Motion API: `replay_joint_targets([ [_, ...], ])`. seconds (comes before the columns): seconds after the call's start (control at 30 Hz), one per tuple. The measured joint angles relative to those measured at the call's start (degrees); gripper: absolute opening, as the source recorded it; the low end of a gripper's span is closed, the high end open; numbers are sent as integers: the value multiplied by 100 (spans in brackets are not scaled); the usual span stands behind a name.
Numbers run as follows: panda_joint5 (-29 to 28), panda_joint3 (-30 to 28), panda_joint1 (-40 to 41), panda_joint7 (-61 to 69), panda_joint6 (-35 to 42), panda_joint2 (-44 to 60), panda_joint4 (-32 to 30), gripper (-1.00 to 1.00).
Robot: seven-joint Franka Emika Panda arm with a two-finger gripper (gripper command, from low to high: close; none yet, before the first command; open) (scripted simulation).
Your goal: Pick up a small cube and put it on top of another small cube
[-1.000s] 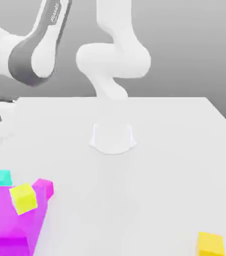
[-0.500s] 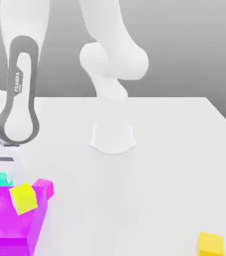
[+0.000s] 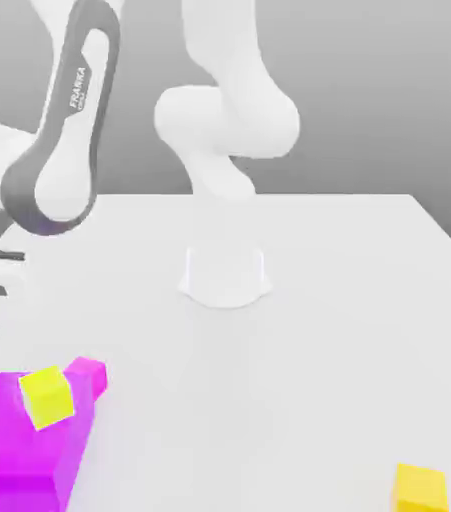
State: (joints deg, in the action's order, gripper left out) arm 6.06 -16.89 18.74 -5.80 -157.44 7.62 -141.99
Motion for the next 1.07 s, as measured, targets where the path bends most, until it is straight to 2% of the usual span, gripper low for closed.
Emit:
replay_joint_targets([
  [0.77, -737, 2092, -3589, -5402, 1289, 600, 1314, -100],
  [0.83, -799, 2139, -3723, -5573, 1220, 825, 1315, -100],
  [0.93, -884, 2085, -3820, -5670, 719, 1390, 1330, -100],
  [0.97, -899, 2073, -3835, -5683, 626, 1490, 1333, 100],
  [1.07, -899, 2073, -3835, -5683, 626, 1490, 1333, 100],
])
